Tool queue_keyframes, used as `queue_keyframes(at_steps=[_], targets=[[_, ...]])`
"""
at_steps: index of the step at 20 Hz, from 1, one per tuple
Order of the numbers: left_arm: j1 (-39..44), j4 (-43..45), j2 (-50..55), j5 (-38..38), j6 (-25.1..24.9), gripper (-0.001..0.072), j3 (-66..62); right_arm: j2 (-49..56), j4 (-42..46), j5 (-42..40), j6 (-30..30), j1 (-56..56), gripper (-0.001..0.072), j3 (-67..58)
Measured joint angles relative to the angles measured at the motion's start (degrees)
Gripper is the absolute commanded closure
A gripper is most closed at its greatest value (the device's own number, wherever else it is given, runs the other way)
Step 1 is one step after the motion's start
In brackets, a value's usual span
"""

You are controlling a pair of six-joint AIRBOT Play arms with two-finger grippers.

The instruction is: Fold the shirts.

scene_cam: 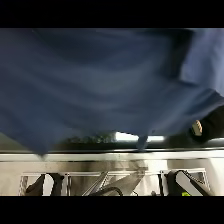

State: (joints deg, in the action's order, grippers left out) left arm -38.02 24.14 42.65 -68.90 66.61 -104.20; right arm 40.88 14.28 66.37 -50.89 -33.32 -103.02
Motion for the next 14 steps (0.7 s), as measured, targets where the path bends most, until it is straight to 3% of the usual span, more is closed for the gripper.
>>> queue_keyframes(at_steps=[3,6,10,14], targets=[[0.7,0.0,5.1,-3.9,0.2,0.0691,7.4,4.9,-1.0,2.7,0.9,3.1,0.0692,5.0],[7.8,1.8,12.0,-5.4,-2.0,0.0691,16.5,11.9,2.8,1.5,2.6,10.6,0.0692,12.3],[20.4,13.0,25.2,0.3,-3.8,0.0691,25.0,23.9,10.5,-4.2,3.9,19.3,0.0692,18.6],[26.0,21.5,43.0,4.8,-3.1,0.0692,22.1,37.3,13.7,-11.2,4.3,22.1,0.0692,18.3]])
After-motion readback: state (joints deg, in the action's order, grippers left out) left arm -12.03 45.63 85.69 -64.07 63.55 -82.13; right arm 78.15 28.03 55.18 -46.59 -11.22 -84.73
